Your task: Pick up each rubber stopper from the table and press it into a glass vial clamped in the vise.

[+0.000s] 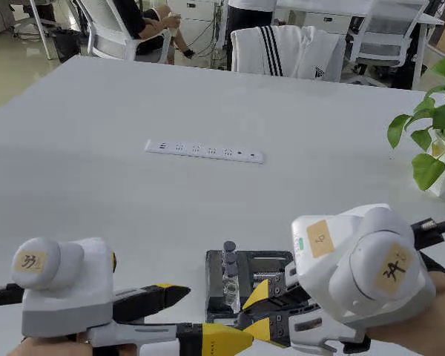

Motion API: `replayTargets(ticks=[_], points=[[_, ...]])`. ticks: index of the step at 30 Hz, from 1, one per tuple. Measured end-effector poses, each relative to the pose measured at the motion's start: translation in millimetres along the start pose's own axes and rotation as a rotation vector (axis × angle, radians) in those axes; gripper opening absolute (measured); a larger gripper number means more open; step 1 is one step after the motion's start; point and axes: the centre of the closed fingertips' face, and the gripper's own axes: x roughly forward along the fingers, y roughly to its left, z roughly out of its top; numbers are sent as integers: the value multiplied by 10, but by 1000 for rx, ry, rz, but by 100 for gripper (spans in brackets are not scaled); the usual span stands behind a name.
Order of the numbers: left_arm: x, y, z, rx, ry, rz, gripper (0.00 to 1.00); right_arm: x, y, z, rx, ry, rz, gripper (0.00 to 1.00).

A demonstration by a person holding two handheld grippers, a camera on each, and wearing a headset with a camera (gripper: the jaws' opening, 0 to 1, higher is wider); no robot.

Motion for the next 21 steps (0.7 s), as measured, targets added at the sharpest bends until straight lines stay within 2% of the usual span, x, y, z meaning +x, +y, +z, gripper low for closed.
replayTargets(ticks=[2,4,6,11,13,18,21], points=[[-9,26,5,50,16,18,93,13,-27,-24,3,4,1,7],[-10,28,17,71,18,34,94,12,-38,-29,9,4,1,7],[-20,60,24,124,26,57,98,19,-41,-39,13,3,5,7],[-32,118,-23,210,84,90,99,49,-63,-89,13,20,14,7],[-32,118,-33,243,95,106,99,57,-68,-100,11,27,19,7],[-60,135,-81,297,136,133,99,98,-173,-185,30,65,30,7],[-83,134,-96,295,142,137,99,132,-249,-254,26,101,33,6]])
